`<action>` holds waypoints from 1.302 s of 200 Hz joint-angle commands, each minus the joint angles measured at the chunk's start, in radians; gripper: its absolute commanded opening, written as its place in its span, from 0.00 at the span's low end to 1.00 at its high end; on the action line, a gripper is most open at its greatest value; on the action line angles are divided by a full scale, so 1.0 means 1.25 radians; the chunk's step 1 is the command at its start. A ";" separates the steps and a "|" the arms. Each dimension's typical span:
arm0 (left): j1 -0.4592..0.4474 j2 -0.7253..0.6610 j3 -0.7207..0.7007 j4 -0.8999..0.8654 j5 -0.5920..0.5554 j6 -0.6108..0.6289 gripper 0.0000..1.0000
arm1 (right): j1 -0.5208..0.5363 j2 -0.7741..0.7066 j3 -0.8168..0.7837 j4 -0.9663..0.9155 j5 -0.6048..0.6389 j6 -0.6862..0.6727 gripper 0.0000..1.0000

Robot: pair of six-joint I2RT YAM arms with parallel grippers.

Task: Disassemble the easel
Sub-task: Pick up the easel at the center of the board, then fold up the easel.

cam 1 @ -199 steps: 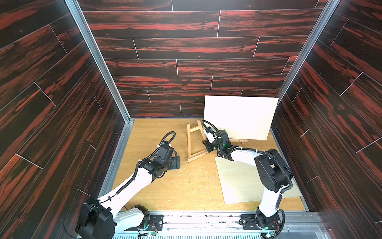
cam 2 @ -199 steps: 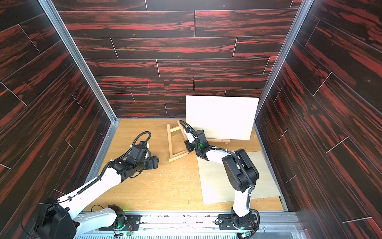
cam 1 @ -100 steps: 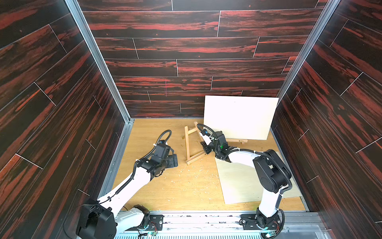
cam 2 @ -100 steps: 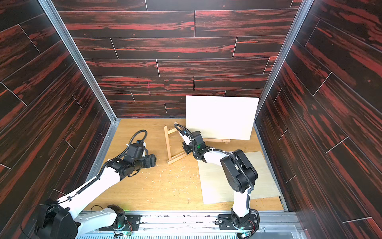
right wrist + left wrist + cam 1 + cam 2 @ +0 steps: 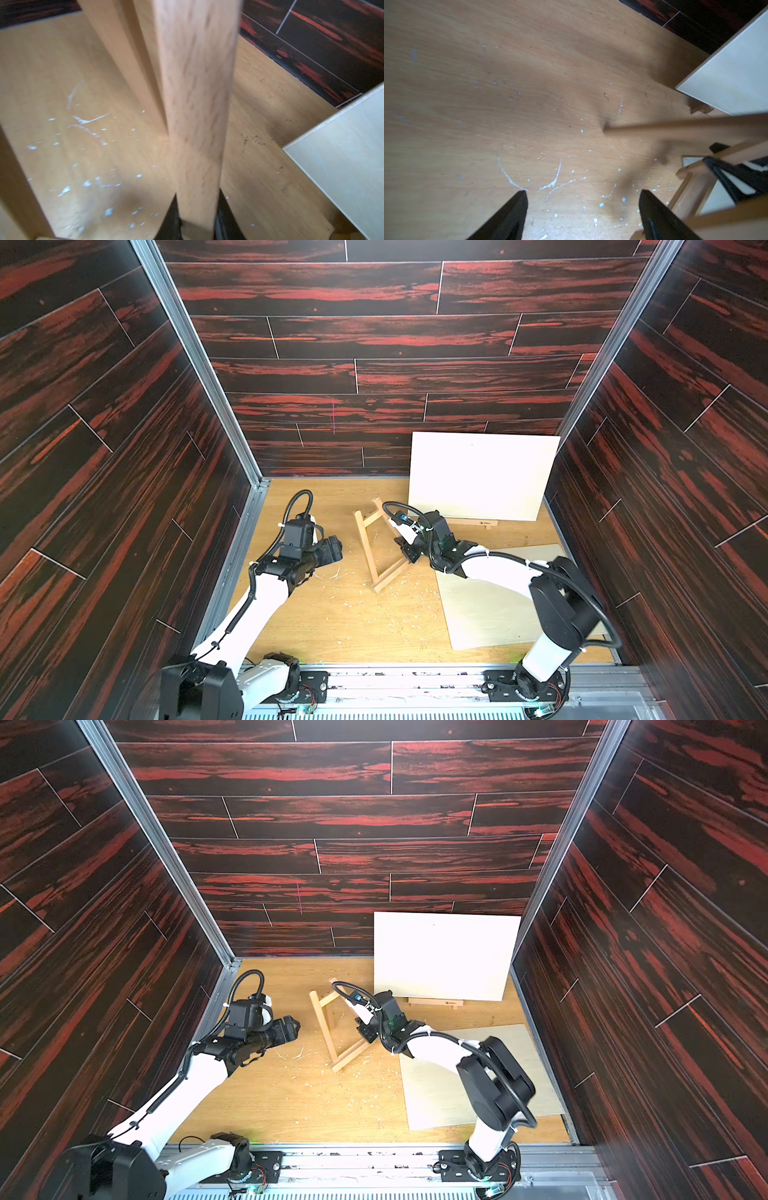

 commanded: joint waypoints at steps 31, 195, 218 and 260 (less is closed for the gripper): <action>0.011 0.039 0.010 0.072 0.162 0.002 0.87 | 0.026 -0.099 -0.008 -0.024 -0.034 0.049 0.12; 0.038 0.191 -0.032 0.358 0.447 -0.118 0.36 | 0.039 -0.198 -0.009 -0.012 -0.108 0.138 0.12; 0.034 0.231 -0.062 0.455 0.492 -0.180 0.31 | 0.041 -0.203 -0.006 0.000 -0.109 0.153 0.12; 0.000 0.221 -0.075 0.470 0.513 -0.185 0.27 | 0.045 -0.187 -0.001 0.029 -0.098 0.178 0.12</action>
